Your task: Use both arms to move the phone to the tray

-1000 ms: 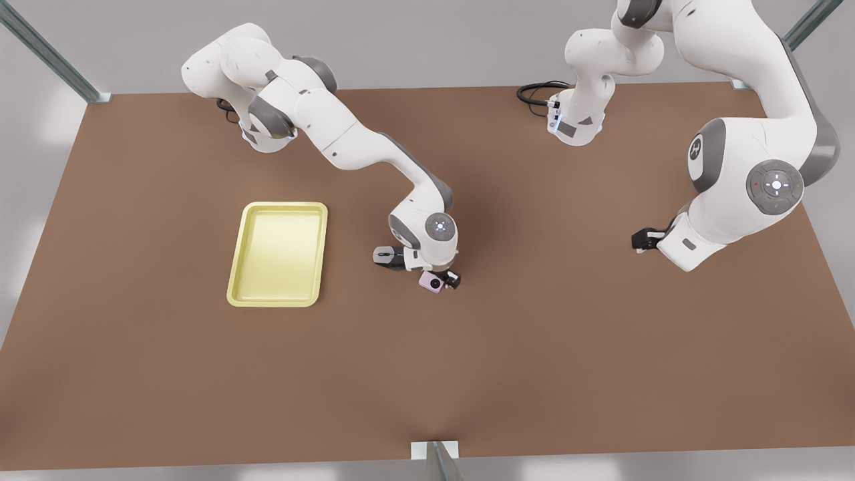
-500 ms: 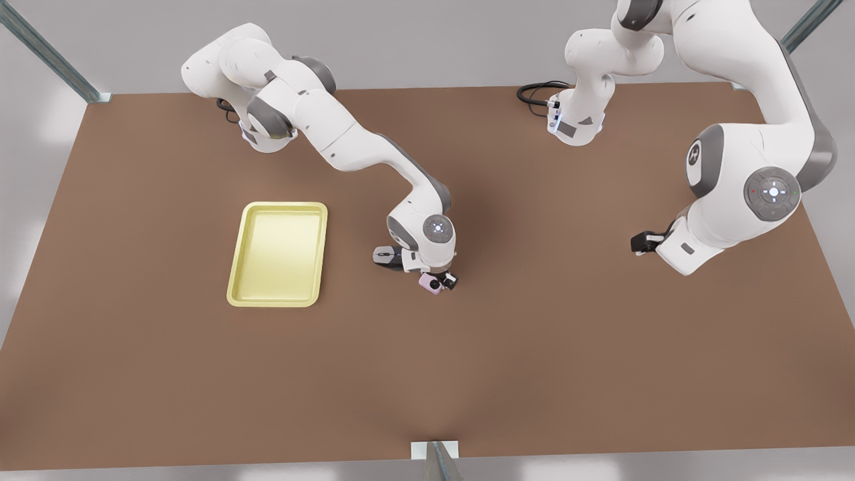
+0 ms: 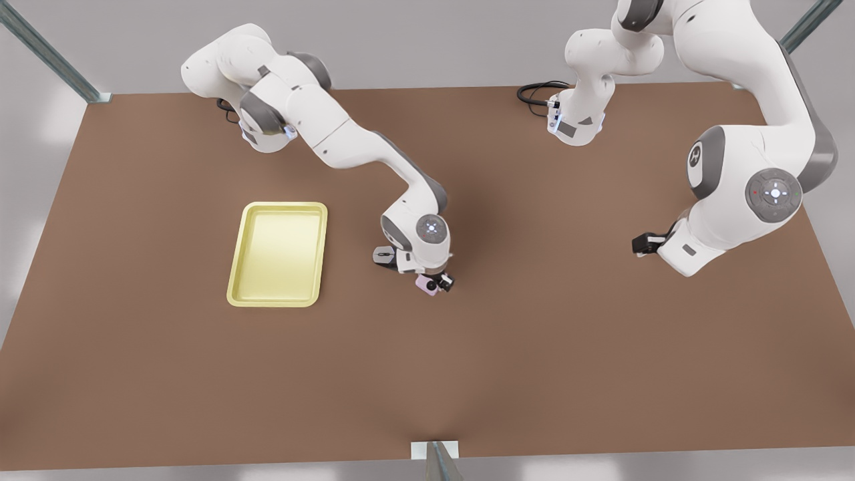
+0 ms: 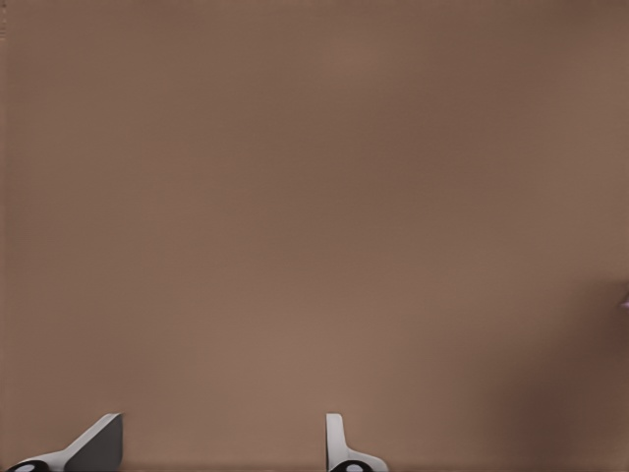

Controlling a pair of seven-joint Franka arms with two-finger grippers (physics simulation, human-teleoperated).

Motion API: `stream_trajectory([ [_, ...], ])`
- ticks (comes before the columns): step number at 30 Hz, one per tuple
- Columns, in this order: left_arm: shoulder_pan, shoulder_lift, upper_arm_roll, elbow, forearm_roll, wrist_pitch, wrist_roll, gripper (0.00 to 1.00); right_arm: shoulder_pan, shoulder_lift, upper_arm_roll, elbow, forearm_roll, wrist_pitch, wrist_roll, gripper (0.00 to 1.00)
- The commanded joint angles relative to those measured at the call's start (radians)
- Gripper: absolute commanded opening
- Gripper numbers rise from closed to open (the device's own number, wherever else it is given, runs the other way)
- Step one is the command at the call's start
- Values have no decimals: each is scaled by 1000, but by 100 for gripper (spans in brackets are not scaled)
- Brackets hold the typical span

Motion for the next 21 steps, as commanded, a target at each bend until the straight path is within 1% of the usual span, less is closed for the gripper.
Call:
stream_trajectory([
  [1,0,-2,0,1,1,-2,-2,100,-14,-30,0,-19,5,-11,-60,80],
  [9,-3,-5,-4,1,-1,-4,-5,100,-175,-291,1,-387,7,8,-390,80],
  [12,-5,-5,-4,1,-1,-4,-5,100,-279,-426,1,-636,5,126,-568,80],
  [15,-10,-4,-6,1,-1,-2,-5,100,-404,-530,0,-825,7,181,-768,80],
  [17,-10,-4,-6,1,-1,-2,-5,100,-485,-581,0,-894,7,181,-904,80],
  [21,-11,-1,-8,1,-1,-2,-8,100,-527,-607,-2,-966,8,192,-979,80],
])
